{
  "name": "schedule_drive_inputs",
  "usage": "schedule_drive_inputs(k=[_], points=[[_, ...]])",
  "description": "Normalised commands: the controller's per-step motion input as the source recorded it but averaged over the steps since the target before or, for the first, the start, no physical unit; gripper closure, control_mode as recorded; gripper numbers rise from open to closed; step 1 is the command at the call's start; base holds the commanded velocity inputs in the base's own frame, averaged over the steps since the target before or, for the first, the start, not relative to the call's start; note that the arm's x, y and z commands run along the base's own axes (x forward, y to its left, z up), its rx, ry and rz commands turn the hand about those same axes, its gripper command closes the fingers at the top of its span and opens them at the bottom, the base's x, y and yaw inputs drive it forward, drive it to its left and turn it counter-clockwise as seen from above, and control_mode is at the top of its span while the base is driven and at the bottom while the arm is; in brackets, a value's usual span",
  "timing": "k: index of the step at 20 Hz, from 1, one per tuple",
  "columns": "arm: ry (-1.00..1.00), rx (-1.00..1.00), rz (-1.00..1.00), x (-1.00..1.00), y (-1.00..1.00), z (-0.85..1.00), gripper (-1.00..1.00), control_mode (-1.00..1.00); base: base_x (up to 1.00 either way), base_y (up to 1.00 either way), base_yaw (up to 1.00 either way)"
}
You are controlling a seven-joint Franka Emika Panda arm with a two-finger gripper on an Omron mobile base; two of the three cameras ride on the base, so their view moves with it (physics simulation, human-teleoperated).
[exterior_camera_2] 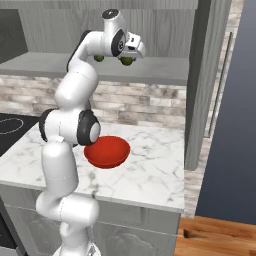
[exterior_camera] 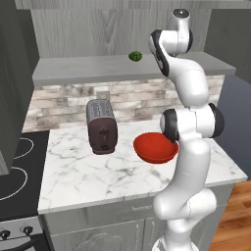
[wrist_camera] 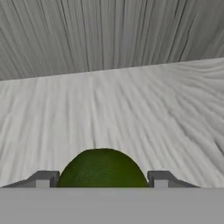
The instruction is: Pick the lime from the cabinet and place it in the bowl. Then pick the bowl and place it in the sink. Then turn on the sink facuet.
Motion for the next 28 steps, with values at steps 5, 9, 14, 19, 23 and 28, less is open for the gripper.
schedule_drive_inputs(k=[5, 9, 14, 19, 23, 28], points=[[-0.02, 0.0, 0.0, -0.91, 0.0, -0.26, 1.0, -1.0, 0.0, 0.0, 0.0], [-0.1, 0.0, 0.0, -1.0, 0.0, -0.3, 1.0, -1.0, 0.0, 0.0, 0.0], [-0.17, 0.0, 0.0, -1.0, 0.0, -0.14, 1.0, -1.0, 0.0, 0.0, 0.0], [-0.19, 0.0, 0.0, -1.0, 0.0, -0.19, 1.0, -1.0, 0.0, 0.0, 0.0], [-0.17, -0.01, 0.0, -1.0, 0.05, -0.26, 1.0, -1.0, 0.0, 0.0, 0.0], [-0.14, -0.03, 0.0, -0.72, 0.1, -0.13, 1.0, -1.0, 0.0, 0.0, 0.0]])
